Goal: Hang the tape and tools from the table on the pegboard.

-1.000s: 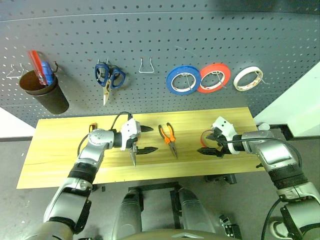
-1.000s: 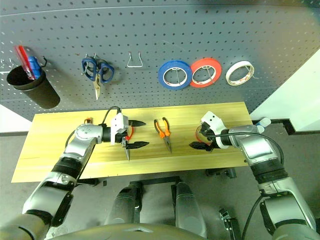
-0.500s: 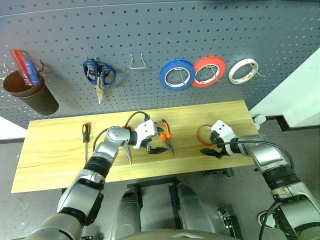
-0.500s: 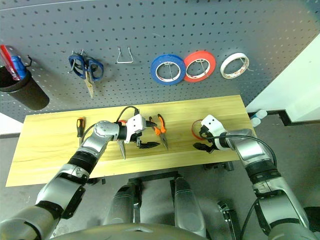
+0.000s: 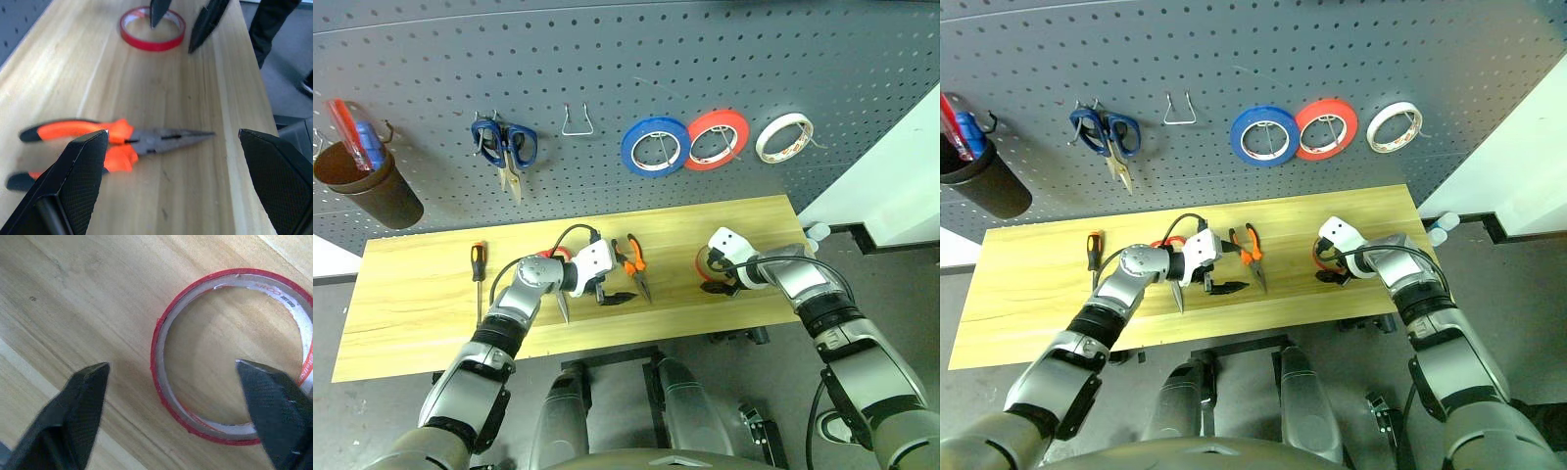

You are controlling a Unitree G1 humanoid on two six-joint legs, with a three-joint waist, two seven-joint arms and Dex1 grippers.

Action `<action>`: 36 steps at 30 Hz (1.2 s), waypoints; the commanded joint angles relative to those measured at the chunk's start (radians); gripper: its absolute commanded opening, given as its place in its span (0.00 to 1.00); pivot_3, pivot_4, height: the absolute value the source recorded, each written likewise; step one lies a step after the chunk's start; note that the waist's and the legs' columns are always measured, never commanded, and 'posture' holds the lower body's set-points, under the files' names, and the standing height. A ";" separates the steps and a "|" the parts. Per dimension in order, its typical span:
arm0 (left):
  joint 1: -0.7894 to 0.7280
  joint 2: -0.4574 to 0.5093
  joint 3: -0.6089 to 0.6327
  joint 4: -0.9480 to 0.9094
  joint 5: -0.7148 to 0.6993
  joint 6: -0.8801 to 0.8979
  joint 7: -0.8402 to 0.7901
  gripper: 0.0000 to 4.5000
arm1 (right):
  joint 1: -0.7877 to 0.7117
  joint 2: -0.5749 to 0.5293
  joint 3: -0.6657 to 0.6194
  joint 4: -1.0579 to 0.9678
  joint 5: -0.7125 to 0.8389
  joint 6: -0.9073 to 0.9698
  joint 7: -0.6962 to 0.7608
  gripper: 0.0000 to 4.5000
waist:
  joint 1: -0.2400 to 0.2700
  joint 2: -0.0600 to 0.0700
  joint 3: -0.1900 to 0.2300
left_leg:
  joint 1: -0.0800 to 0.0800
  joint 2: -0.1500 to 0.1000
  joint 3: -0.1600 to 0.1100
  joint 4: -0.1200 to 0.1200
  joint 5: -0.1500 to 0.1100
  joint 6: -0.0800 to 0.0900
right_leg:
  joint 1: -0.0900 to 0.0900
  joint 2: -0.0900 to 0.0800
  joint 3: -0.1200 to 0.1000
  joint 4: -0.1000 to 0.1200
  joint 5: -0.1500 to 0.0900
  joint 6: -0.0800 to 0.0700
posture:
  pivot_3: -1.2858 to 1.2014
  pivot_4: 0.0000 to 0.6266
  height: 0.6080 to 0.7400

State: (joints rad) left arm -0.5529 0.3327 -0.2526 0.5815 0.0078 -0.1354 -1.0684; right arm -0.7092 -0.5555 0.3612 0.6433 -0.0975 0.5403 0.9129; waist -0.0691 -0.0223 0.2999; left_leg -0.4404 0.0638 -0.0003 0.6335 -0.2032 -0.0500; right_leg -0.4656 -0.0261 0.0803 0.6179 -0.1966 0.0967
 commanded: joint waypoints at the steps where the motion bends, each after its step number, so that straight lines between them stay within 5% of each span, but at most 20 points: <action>1: 0.038 0.014 0.030 -0.096 -0.053 0.060 -0.010 1.00 | 0.000 0.010 0.042 0.044 -0.040 0.008 0.041 0.65 | 0.001 0.000 0.000 | 0.000 0.000 0.000 0.000 0.000 0.000 | 0.000 0.000 0.000 0.000 0.000 0.000 | 0.52 0.53 1.00; 10: 0.082 0.054 0.044 -0.163 -0.063 0.098 0.014 1.00 | -0.019 0.029 0.060 0.056 -0.094 -0.010 0.063 0.02 | 0.005 0.000 0.000 | 0.001 0.000 -0.001 0.000 0.000 0.000 | 0.000 0.000 -0.001 0.001 0.000 0.000 | 0.53 0.51 1.00; 17: 0.090 0.055 0.055 -0.195 -0.100 0.070 -0.012 1.00 | 0.038 -0.048 -0.010 -0.175 -0.053 0.095 0.120 0.02 | 0.013 0.000 0.000 | 0.000 0.000 -0.001 -0.001 0.000 0.000 | 0.000 0.000 -0.001 0.001 0.000 0.000 | 0.52 0.46 1.00; 28: 0.174 0.109 0.190 -0.338 -0.342 0.075 -0.161 1.00 | 0.357 -0.197 -0.330 -1.027 0.263 0.378 0.171 0.02 | 0.020 -0.001 -0.005 | -0.002 0.000 -0.001 0.000 0.000 0.000 | -0.001 0.000 -0.002 -0.001 0.000 0.001 | 0.50 0.32 1.00; 36: 0.210 0.190 0.305 -0.490 -0.532 0.185 -0.231 1.00 | 0.355 -0.156 -0.540 -1.165 0.452 0.363 0.086 0.02 | 0.007 -0.010 -0.032 | -0.002 0.000 -0.001 0.005 0.000 -0.001 | 0.002 0.000 -0.002 -0.003 0.002 0.002 | 0.49 0.22 1.00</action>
State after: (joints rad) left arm -0.3474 0.5115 0.0164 0.1451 -0.4727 0.0275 -1.2978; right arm -0.3306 -0.7260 -0.1225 -0.4776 0.3045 0.9144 1.0216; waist -0.0625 -0.0328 0.2682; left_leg -0.4423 0.0638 -0.0011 0.6383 -0.2032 -0.0506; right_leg -0.4630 -0.0268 0.0781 0.6138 -0.1943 0.0982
